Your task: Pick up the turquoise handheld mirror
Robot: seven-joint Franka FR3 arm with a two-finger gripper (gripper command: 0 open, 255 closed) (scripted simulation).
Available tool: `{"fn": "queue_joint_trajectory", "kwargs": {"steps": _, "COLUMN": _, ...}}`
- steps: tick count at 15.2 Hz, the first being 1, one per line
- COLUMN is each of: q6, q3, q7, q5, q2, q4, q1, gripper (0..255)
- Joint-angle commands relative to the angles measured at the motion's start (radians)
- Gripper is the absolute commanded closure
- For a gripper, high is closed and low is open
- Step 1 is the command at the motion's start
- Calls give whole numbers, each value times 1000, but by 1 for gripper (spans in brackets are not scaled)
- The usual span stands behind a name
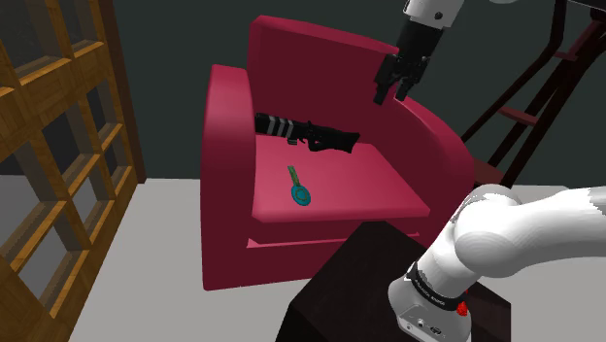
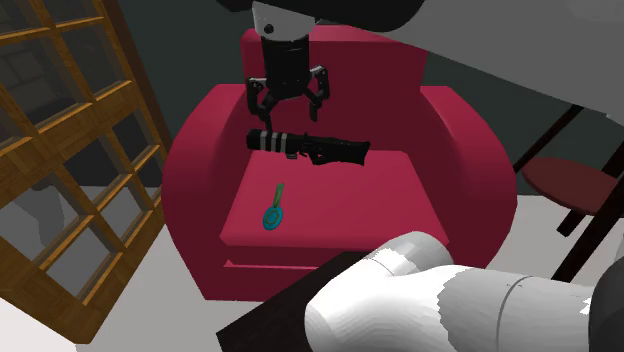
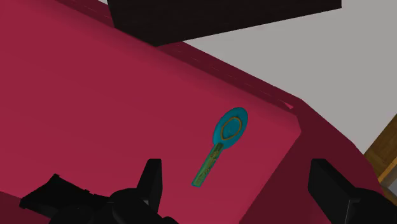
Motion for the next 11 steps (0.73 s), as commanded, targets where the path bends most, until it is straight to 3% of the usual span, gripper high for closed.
{"fn": "queue_joint_trajectory", "kwargs": {"steps": 1, "q6": 0, "q3": 0, "q7": 0, "q5": 0, "q2": 0, "q4": 0, "q1": 0, "gripper": 0}}
{"fn": "queue_joint_trajectory", "kwargs": {"steps": 11, "q6": 316, "q3": -49, "q7": 22, "q5": 31, "q2": 206, "q4": -148, "q1": -8, "gripper": 0}}
